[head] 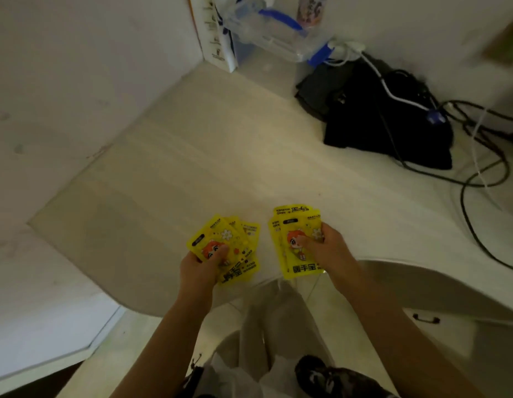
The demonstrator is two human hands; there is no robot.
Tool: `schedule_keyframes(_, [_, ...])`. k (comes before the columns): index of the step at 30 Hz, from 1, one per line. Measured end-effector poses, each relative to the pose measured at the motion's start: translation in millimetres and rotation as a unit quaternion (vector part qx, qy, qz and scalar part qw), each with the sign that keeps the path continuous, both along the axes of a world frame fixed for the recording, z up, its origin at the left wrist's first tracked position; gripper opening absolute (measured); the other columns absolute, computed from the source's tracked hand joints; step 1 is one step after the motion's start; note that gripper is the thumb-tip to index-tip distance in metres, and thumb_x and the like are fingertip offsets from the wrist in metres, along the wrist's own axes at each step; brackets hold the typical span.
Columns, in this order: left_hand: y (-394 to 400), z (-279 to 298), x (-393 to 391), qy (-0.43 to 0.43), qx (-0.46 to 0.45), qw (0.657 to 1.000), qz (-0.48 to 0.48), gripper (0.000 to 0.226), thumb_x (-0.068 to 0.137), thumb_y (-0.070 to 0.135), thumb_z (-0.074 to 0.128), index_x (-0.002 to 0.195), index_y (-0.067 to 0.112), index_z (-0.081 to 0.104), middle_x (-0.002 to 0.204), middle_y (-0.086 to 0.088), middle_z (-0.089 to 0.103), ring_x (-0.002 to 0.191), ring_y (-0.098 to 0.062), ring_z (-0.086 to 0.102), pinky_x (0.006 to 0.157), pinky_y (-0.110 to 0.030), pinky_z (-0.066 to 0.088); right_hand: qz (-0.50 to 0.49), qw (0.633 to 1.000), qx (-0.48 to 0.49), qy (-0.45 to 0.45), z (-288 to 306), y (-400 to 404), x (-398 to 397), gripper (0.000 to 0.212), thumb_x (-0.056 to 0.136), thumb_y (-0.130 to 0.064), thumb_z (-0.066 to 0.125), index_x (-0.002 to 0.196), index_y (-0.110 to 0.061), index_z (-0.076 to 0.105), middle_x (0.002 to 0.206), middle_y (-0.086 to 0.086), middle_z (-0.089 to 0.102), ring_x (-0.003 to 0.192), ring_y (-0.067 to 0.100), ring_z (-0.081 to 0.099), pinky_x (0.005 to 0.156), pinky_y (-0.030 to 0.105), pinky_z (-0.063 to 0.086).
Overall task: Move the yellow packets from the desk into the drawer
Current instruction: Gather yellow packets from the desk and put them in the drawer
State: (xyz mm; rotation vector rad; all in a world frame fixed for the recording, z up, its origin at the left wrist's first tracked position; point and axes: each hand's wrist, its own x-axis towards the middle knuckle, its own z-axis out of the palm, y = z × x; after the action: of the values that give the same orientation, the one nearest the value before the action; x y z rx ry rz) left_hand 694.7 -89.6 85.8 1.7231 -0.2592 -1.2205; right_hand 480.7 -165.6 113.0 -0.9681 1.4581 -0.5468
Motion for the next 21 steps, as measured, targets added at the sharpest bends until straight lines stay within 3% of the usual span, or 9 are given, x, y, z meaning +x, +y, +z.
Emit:
schedule_keyframes(2, [16,6,-8,0.001,-0.003,1.000,-0.027,0.014,0.083,0.007,0.069,0.089,0.020,0.069,0.078,0.000,0.074,0.081,-0.023,0.069,0.076,-0.044,0.056,-0.028,1.000,-0.003,-0.005,8,30,-10,0.015,0.087,-0.016,0.066,0.100,-0.022,0.067,0.095,-0.001,0.074,0.083,0.015,0.072,0.068,0.032,0.059])
schedule_keyframes(5, [33,12,-24,-0.003,-0.003,0.997,-0.077,0.015,0.083,0.008,0.069,0.095,0.018,0.069,0.091,-0.008,0.073,0.086,-0.028,0.069,0.079,-0.048,0.056,-0.056,0.998,0.001,-0.018,16,74,-30,0.014,0.088,-0.015,0.065,0.100,-0.020,0.068,0.095,0.002,0.075,0.086,0.019,0.072,0.076,0.038,0.060])
schedule_keyframes(8, [47,14,-46,-0.023,-0.003,0.990,-0.138,0.019,0.082,0.012,0.072,0.100,0.017,0.070,0.095,-0.010,0.073,0.083,-0.024,0.069,0.078,-0.044,0.056,-0.100,0.995,0.009,-0.014,17,117,-53,0.011,0.089,-0.016,0.064,0.097,-0.023,0.068,0.092,-0.002,0.075,0.084,0.018,0.071,0.072,0.034,0.058])
schedule_keyframes(12, [70,12,-85,-0.032,-0.003,0.978,-0.204,0.023,0.079,0.011,0.074,0.100,0.018,0.070,0.098,-0.008,0.073,0.090,-0.027,0.070,0.084,-0.054,0.056,-0.165,0.986,0.020,-0.016,17,171,-86,0.011,0.089,-0.014,0.063,0.090,-0.025,0.065,0.085,-0.004,0.073,0.076,0.013,0.070,0.063,0.028,0.055])
schedule_keyframes(15, [95,10,-122,-0.024,0.001,0.967,-0.254,0.023,0.080,0.014,0.073,0.101,0.023,0.068,0.101,-0.002,0.073,0.094,-0.023,0.069,0.086,-0.052,0.055,-0.205,0.978,0.027,-0.021,17,213,-115,0.015,0.089,-0.012,0.063,0.089,-0.027,0.064,0.091,-0.001,0.073,0.083,0.018,0.070,0.069,0.030,0.057])
schedule_keyframes(18, [124,8,-163,-0.029,0.004,0.954,-0.300,0.018,0.082,0.016,0.073,0.094,0.027,0.066,0.098,0.003,0.071,0.093,-0.020,0.068,0.084,-0.045,0.056,-0.251,0.967,0.034,-0.017,12,259,-152,0.015,0.089,-0.010,0.062,0.090,-0.025,0.065,0.089,-0.001,0.072,0.078,0.015,0.069,0.064,0.027,0.055])
schedule_keyframes(21, [161,3,-210,-0.020,0.011,0.944,-0.329,0.017,0.081,0.015,0.073,0.094,0.025,0.066,0.098,0.000,0.071,0.092,-0.023,0.068,0.084,-0.047,0.056,-0.303,0.952,0.052,-0.014,4,312,-194,0.015,0.088,-0.009,0.063,0.100,-0.017,0.067,0.093,0.004,0.073,0.082,0.022,0.070,0.076,0.038,0.058])
